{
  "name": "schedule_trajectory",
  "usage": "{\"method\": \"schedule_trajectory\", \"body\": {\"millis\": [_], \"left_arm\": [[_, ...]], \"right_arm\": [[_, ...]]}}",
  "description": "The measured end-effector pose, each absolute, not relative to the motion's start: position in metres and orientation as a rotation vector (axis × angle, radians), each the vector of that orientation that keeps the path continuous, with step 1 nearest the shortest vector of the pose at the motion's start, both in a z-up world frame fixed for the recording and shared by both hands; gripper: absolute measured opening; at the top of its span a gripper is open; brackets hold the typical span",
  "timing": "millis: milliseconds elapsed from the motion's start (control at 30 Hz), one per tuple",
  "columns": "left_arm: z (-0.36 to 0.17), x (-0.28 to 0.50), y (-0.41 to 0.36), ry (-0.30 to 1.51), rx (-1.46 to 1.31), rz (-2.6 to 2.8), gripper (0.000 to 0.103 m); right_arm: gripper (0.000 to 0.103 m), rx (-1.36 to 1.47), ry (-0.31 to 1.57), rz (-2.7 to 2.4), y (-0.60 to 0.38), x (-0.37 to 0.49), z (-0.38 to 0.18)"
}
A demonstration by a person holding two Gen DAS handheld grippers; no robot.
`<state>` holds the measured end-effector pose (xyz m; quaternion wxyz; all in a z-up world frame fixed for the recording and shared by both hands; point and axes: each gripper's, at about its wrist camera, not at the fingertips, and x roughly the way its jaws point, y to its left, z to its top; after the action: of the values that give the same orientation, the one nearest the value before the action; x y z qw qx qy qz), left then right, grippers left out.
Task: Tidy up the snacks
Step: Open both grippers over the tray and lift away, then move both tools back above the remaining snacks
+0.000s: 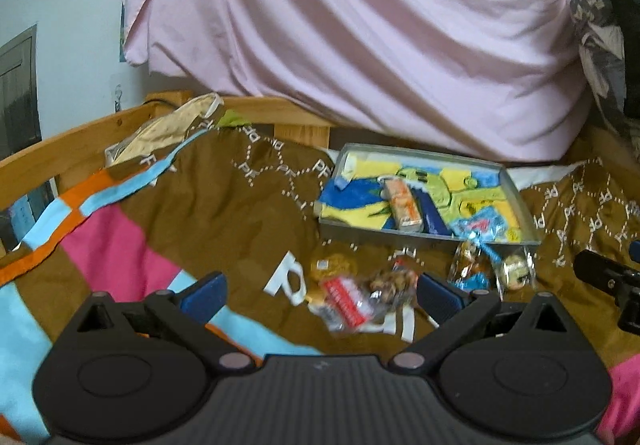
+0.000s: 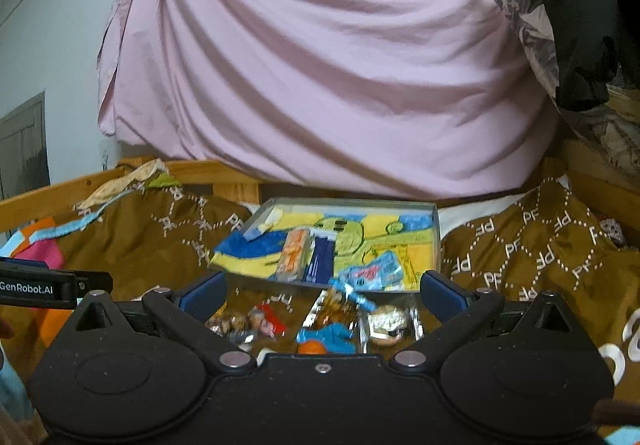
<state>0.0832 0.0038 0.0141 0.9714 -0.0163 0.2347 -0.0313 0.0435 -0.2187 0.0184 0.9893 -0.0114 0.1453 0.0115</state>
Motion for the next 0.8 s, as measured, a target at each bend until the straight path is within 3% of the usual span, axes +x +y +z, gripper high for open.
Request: {"method": "schedule_trajectory", "body": {"millis": [367, 800], "left_arm": [[-0.002, 0.081, 0.0, 0.598, 0.011, -0.079, 0.103], [-0.007, 0.084, -0.002, 0.618, 0.032, -0.064, 0.103]], "right_arm": [[0.102, -0.068, 0.432, 0.007, -0.205, 0.045, -0.001], [0.102, -0.044, 0.494, -0.001, -0.208, 0.053, -0.008]]}}
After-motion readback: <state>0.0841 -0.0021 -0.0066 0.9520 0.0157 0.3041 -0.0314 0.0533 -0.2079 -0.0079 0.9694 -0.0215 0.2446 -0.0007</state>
